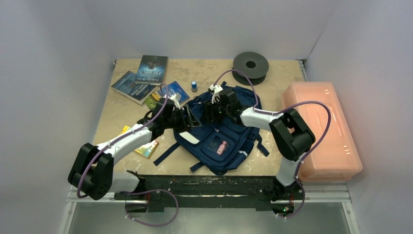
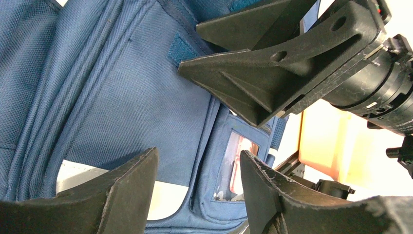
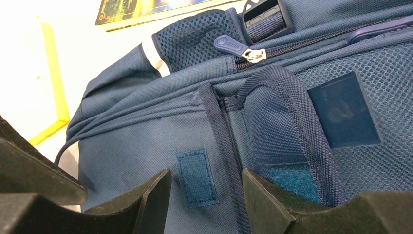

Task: Pack the student bag
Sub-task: Adjust the student bag at the center of the board.

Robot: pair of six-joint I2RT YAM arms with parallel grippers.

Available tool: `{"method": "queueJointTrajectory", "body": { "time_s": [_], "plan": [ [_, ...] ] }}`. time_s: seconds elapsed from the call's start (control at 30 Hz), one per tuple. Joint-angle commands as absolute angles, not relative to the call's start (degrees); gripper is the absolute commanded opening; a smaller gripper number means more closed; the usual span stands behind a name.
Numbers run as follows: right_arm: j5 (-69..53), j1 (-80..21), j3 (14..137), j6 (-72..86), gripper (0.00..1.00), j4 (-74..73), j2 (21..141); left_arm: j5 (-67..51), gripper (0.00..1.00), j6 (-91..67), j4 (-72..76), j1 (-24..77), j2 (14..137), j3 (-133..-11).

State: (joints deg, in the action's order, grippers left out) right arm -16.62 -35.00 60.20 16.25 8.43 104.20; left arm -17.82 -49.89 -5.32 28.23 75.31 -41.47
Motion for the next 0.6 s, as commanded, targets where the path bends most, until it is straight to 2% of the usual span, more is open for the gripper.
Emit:
{"method": "queueJointTrajectory", "body": {
  "time_s": [0.0,0.13,0.23,0.33,0.57],
  "plan": [
    [-25.8,-33.4,60.5,16.5,0.59,5.8,106.1,-17.7,0.62,-48.6,-4.7,28.6,75.8,-43.4],
    [-41.4,-32.7,56.4,23.3,0.51,15.4,105.3,-17.0,0.61,-48.4,-7.7,28.6,76.1,-45.4],
    [-48.6,-30.8,53.5,29.1,0.40,22.9,104.4,-13.0,0.53,-49.3,-16.1,28.4,77.7,-50.3],
    [-51.5,-28.3,51.1,33.9,0.27,29.5,103.9,-10.9,0.46,-49.7,-25.6,28.3,82.5,-57.1],
    [-52.4,-26.6,48.4,37.0,0.21,37.4,102.6,-9.9,0.44,-48.7,-32.7,30.3,89.8,-68.4]
  ]
}}
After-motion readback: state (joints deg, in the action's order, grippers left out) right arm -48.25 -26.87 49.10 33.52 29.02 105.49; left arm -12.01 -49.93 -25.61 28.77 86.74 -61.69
